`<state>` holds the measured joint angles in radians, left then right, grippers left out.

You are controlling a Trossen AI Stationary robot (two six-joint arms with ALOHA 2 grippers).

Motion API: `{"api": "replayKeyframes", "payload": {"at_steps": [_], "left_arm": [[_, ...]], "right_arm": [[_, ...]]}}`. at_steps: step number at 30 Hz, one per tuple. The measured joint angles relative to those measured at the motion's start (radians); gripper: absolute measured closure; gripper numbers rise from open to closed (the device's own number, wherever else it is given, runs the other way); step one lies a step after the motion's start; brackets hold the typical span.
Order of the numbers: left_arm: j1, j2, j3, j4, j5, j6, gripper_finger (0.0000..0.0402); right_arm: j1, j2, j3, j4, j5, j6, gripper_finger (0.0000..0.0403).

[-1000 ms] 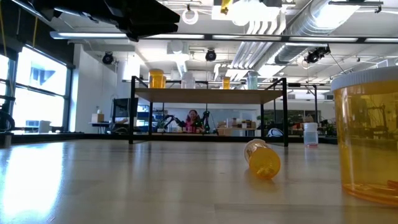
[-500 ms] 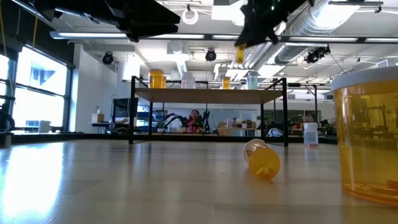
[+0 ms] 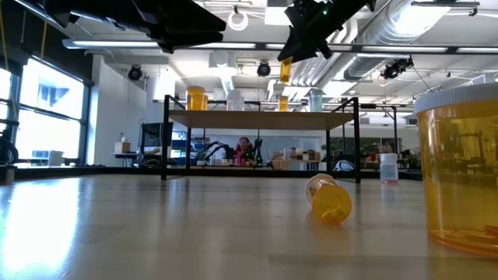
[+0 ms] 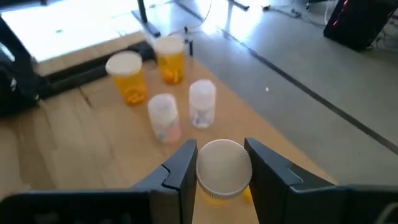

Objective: Pick and place medicine bottles onto shelf by color
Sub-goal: Put the top center small orange pill bottle on the shelf aligned with the other small orange pill bottle

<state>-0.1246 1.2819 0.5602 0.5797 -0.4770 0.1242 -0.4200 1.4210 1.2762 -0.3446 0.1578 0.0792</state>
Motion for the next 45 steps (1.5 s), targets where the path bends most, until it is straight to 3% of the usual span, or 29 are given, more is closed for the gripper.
{"api": "replayKeyframes", "payload": {"at_steps": [13, 37, 45], "left_arm": [[0.0, 0.0, 0.0, -0.008, 0.002, 0.0, 0.017], [0.0, 0.0, 0.0, -0.008, 0.003, 0.0, 0.017], [0.0, 0.0, 0.0, -0.008, 0.003, 0.0, 0.017]], "right_arm": [[0.035, 0.103, -0.069, 0.055, 0.068, 0.018, 0.0299], [0.035, 0.134, -0.08, 0.035, 0.086, 0.036, 0.0299], [0.035, 0.139, -0.083, 0.007, 0.085, 0.043, 0.0264]]}}
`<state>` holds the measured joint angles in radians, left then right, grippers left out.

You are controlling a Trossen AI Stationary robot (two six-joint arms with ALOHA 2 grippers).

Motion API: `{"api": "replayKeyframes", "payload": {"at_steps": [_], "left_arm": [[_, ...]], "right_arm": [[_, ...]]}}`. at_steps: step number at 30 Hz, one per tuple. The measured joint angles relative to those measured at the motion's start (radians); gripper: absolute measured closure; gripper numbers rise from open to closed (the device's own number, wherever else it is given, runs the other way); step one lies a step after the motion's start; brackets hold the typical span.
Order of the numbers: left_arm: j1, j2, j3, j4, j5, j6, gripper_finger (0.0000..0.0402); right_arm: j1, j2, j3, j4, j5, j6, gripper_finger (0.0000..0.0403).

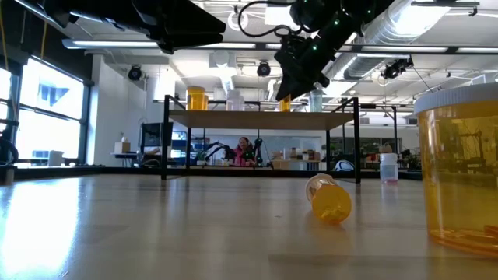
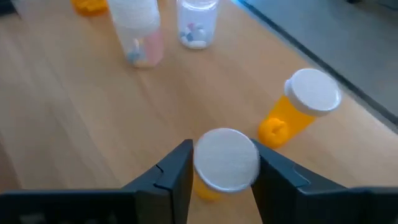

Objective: Pick and place medicine bottles onto shelf by color
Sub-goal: Put the top center small orange pill bottle on the shelf aligned with the other small orange pill bottle, then put the large orange pill bottle on the shelf aligned with the other large orange pill bottle

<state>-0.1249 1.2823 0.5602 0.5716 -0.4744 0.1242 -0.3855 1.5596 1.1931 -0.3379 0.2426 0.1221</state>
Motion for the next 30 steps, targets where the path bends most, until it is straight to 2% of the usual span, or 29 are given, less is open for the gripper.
{"api": "replayKeyframes", "payload": {"at_steps": [11, 23, 30], "left_arm": [[0.0, 0.0, 0.0, 0.0, 0.0, 0.002, 0.017], [0.0, 0.0, 0.0, -0.008, -0.005, 0.002, 0.017], [0.0, 0.0, 0.0, -0.008, -0.008, 0.002, 0.017]], "right_arm": [[0.0, -0.003, 0.0, 0.009, -0.004, 0.009, 0.0208], [0.002, -0.133, 0.002, -0.006, -0.003, 0.009, 0.0206], [0.049, -0.259, 0.002, -0.159, -0.01, 0.028, 0.0206]]}}
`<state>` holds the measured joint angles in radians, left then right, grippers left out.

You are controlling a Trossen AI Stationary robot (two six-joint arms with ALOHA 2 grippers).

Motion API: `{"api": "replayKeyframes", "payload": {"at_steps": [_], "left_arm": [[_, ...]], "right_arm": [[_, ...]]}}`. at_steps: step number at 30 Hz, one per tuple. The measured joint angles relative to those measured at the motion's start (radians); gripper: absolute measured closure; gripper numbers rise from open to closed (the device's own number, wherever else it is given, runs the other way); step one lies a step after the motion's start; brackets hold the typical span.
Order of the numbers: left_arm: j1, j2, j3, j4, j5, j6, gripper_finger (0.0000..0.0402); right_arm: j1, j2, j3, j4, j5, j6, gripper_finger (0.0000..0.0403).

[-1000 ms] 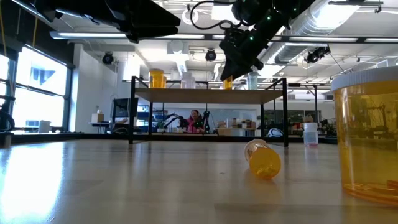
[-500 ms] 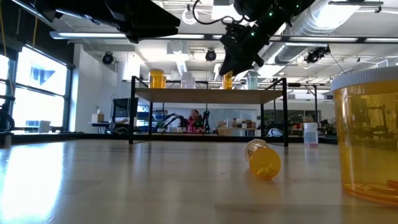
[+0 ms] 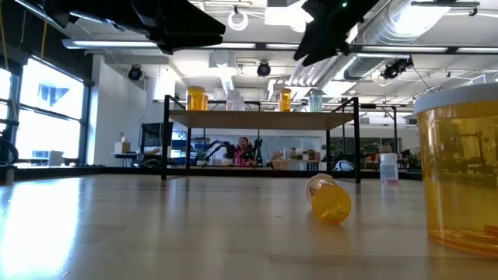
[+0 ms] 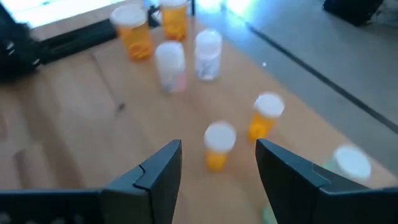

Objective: Pick and place medicine bottles onto shelf by color
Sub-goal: Put the large orange pill bottle on the shelf aligned with the other large orange pill bottle

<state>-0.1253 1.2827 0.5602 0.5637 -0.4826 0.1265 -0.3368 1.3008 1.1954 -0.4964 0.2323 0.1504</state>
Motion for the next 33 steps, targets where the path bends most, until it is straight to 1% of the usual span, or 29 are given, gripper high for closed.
{"api": "replayKeyframes", "payload": {"at_steps": [3, 9, 12, 15, 20, 26, 31, 33], "left_arm": [[-0.001, -0.001, 0.0, -0.004, -0.001, 0.0, 0.017], [-0.032, -0.038, 0.0, -0.056, -0.032, 0.0, 0.017], [-0.056, -0.065, 0.0, -0.081, -0.056, 0.0, 0.017], [-0.079, -0.083, -0.001, -0.114, -0.057, -0.002, 0.017], [-0.114, -0.106, 0.0, -0.137, -0.057, -0.003, 0.017], [-0.15, -0.135, 0.0, -0.134, -0.063, -0.003, 0.017], [-0.168, -0.145, 0.0, -0.134, -0.064, -0.003, 0.017], [-0.172, -0.147, 0.0, -0.134, -0.064, -0.003, 0.017]], "right_arm": [[0.034, -0.045, 0.0, -0.097, 0.015, 0.021, 0.0206], [0.148, -0.088, 0.0, -0.268, 0.109, 0.101, 0.0206], [0.224, -0.087, 0.0, -0.335, 0.109, 0.138, 0.0206], [0.308, -0.082, 0.0, -0.372, 0.109, 0.168, 0.0206], [0.448, -0.083, 0.0, -0.393, 0.109, 0.195, 0.0206], [0.6, -0.083, 0.0, -0.405, 0.113, 0.276, 0.0206], [0.721, -0.063, 0.0, -0.405, 0.191, 0.307, 0.0206], [0.754, -0.043, 0.0, -0.397, 0.228, 0.341, 0.0206]]}}
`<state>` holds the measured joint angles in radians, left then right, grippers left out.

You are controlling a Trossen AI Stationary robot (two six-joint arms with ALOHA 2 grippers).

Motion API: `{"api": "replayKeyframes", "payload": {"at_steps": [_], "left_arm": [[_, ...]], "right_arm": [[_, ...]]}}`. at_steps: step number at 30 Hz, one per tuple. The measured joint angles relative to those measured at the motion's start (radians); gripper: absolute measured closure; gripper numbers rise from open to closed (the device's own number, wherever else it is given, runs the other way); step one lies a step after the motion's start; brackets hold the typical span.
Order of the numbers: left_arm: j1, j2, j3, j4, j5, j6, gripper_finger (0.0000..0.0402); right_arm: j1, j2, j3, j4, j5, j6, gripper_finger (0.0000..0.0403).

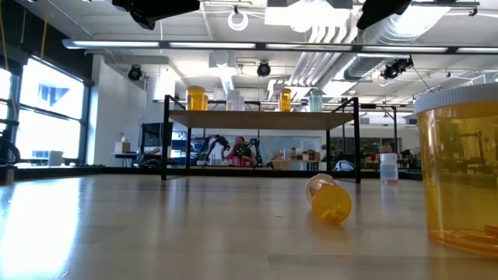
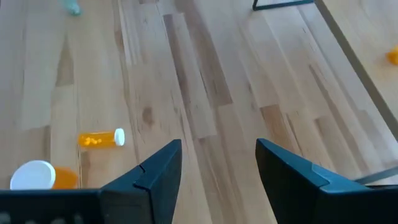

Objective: Pick and place medicine bottles onto shelf by color
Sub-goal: Put the large orange pill bottle on the shelf aligned with the other large orange pill bottle

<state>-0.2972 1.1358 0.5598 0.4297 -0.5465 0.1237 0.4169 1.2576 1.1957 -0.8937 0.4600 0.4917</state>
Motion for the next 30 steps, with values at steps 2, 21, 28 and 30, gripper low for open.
{"api": "replayKeyframes", "payload": {"at_steps": [2, 21, 28, 30], "left_arm": [[0.0, 0.0, 0.0, 0.0, 0.0, -0.004, 0.017], [0.0, 0.0, 0.0, -0.026, 0.019, -0.149, 0.017], [0.0, 0.0, 0.0, -0.047, 0.019, -0.15, 0.017], [0.0, 0.0, 0.0, -0.048, 0.019, -0.149, 0.017]], "right_arm": [[0.021, 0.024, 0.0, 0.0, 0.008, 0.043, 0.0206], [0.092, 0.328, 0.0, 0.166, -0.268, 0.095, 0.0118], [0.149, 0.364, 0.0, 0.275, -0.381, 0.047, 0.0109], [0.17, 0.374, 0.0, 0.307, -0.365, 0.024, 0.0109]]}}
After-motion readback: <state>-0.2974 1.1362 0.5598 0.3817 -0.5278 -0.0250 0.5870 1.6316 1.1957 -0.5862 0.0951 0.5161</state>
